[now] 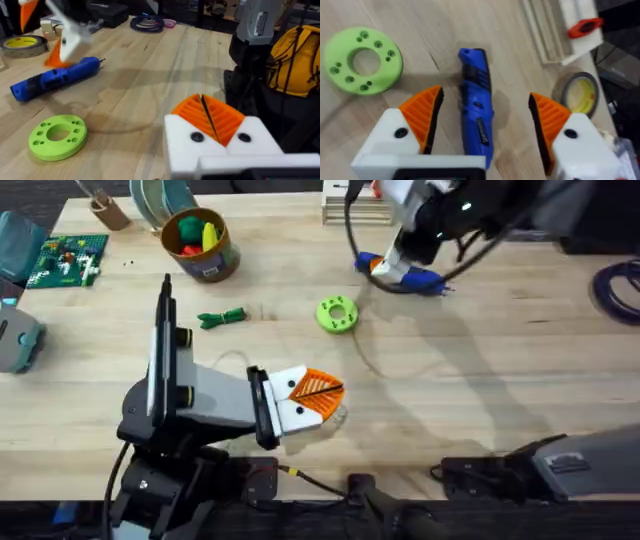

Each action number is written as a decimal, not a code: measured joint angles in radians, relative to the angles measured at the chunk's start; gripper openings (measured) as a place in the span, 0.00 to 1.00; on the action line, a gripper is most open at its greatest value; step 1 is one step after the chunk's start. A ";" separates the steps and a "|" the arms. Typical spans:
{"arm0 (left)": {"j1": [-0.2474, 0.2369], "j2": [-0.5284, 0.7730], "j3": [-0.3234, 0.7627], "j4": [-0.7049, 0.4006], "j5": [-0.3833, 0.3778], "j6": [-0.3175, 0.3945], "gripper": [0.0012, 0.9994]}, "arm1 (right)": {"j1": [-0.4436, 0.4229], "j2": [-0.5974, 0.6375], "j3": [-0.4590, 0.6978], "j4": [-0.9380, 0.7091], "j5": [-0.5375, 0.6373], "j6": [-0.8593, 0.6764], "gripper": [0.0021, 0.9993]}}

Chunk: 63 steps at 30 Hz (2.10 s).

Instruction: Pick up the gripper from the table and insert it into the empty holder that is missing its gripper. Then pick up a screw, insert it into the mounting hole, and use the screwdriver to tighten it. Finally, clean up the table by picking up the vegetable and placing it into the bucket.

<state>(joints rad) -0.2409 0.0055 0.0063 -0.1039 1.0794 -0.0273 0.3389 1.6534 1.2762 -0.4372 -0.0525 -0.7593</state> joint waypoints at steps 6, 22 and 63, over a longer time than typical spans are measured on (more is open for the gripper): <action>0.000 0.000 0.000 0.002 -0.002 0.004 0.86 | 0.000 -0.180 0.000 -0.050 0.000 0.053 0.99; 0.000 0.000 0.000 0.002 -0.004 0.008 0.07 | 0.000 -0.411 0.000 -0.140 0.000 0.128 0.99; 0.000 0.828 1.127 -0.977 -1.082 -0.128 0.99 | 0.000 -0.410 0.000 -0.147 0.000 0.180 0.99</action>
<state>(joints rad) -0.2409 0.8334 1.1332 -1.0804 -0.0030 -0.1552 0.3389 1.2430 1.2766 -0.5845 -0.0525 -0.5793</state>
